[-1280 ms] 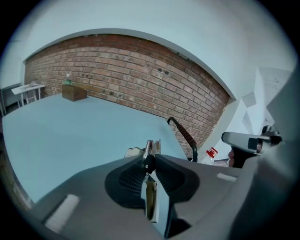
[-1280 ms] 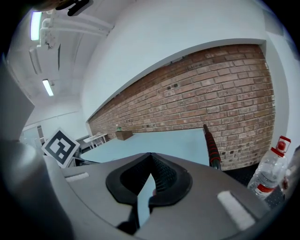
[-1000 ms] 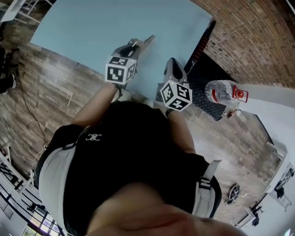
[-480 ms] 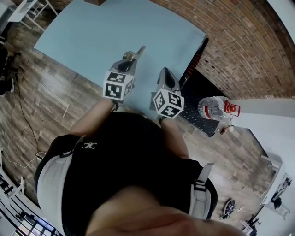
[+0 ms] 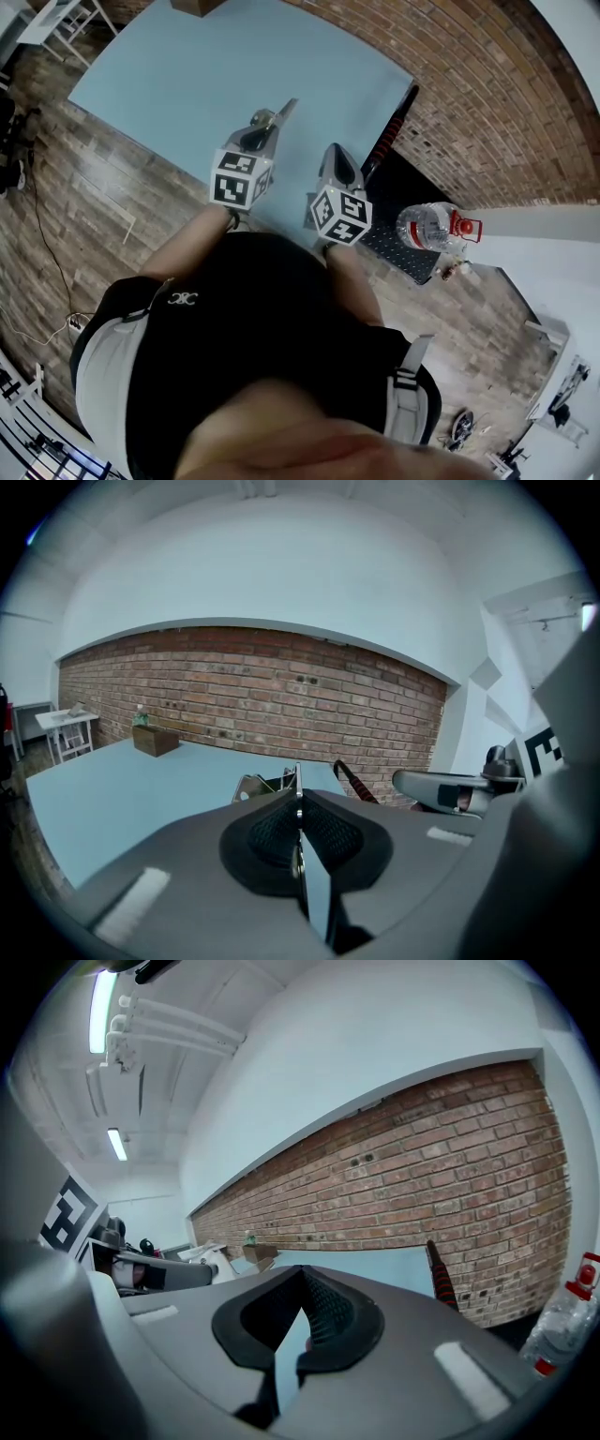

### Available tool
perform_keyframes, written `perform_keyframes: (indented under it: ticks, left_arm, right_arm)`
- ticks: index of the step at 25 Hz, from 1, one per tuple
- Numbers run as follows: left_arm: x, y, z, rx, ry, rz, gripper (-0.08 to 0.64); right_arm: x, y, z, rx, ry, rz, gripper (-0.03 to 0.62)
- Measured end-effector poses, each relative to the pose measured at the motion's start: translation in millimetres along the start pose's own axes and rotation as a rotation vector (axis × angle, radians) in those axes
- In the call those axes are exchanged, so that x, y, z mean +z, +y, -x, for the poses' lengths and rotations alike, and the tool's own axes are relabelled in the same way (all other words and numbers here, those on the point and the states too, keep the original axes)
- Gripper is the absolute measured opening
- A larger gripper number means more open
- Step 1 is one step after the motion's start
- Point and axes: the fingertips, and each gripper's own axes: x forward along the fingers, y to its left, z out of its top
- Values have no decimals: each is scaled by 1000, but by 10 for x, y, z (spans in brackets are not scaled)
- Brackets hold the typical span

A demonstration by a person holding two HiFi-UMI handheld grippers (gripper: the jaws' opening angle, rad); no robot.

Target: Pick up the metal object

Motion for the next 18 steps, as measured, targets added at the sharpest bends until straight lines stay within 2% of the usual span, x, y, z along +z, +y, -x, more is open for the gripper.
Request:
perform_keyframes:
  ticks: [6,18]
  left_arm:
    - [-24,-26,-46,-20,15,-1,3]
    - [-84,-28,-93,-31,36,3,3]
  right_arm:
    - [105,-45,22,-20,-38,-11,12]
    - [41,-29,41,-31,-23,0,11]
